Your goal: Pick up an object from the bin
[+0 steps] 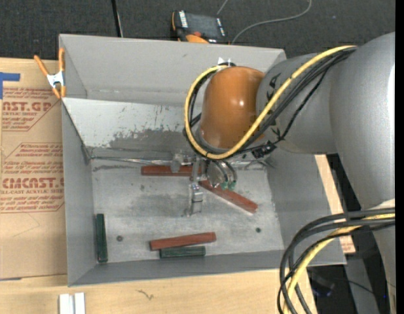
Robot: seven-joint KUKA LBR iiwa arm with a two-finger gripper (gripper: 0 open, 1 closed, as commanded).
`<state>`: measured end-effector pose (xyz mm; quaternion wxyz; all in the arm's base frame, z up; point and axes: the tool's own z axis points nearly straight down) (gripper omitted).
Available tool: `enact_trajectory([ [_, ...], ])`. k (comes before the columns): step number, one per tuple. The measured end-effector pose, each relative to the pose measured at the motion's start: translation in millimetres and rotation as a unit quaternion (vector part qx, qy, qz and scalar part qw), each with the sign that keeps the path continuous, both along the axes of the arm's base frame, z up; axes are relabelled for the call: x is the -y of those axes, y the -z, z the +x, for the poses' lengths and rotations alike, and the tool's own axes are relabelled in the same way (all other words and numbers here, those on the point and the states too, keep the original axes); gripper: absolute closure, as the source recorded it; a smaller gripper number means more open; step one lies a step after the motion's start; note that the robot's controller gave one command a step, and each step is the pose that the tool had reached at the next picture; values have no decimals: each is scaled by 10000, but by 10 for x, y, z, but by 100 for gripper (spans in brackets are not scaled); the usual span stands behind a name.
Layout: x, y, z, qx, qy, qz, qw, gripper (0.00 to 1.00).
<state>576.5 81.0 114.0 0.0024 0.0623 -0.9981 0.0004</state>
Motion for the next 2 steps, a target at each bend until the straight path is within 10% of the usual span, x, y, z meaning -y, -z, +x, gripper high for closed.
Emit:
enact_trajectory([
  [1,1051,92,151,38,149,5,9999,0],
  [2,1389,463,-14,13,-111,8,9999,0],
])
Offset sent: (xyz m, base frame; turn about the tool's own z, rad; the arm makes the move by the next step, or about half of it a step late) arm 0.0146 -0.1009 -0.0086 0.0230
